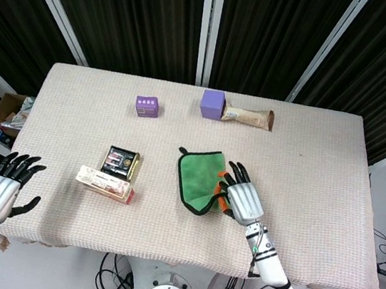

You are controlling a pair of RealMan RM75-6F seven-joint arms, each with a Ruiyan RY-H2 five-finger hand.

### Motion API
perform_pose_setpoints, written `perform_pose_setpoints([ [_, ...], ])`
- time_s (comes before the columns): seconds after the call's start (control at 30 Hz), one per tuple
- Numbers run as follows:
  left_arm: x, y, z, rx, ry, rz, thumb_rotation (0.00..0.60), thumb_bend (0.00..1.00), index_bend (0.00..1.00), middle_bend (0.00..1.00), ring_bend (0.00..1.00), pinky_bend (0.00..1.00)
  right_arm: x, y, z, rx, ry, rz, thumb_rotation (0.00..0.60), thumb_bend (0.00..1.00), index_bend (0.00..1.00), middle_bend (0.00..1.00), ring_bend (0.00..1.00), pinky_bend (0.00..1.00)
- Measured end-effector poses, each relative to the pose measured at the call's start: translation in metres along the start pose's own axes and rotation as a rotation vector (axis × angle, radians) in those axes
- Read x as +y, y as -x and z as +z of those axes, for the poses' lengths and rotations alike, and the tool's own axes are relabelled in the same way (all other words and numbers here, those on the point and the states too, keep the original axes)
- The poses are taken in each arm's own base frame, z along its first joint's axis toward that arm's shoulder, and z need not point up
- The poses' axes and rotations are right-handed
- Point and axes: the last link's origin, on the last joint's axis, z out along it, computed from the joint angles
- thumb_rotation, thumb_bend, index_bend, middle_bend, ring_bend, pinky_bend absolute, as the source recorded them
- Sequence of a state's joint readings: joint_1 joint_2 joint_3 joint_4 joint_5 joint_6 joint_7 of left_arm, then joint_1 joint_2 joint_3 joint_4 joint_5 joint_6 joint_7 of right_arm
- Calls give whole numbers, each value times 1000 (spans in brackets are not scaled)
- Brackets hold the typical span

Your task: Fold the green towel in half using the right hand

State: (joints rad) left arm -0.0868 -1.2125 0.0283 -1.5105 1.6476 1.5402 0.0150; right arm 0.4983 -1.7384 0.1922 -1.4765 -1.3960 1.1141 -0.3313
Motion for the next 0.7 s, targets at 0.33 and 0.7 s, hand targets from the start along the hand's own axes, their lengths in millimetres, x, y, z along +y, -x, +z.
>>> perform_pose_setpoints([
  [0.33, -4, 1, 0, -14, -24, 7, 600, 228, 245, 142, 120, 94, 5, 10, 74, -26, -53, -323, 600, 486, 620, 252, 0, 0],
  [0.7, -9, 2, -1, -29, -47, 7, 600, 228, 245, 142, 120, 94, -16, 21, 128, -40, -61, -384, 600, 485, 598, 241, 0, 0],
])
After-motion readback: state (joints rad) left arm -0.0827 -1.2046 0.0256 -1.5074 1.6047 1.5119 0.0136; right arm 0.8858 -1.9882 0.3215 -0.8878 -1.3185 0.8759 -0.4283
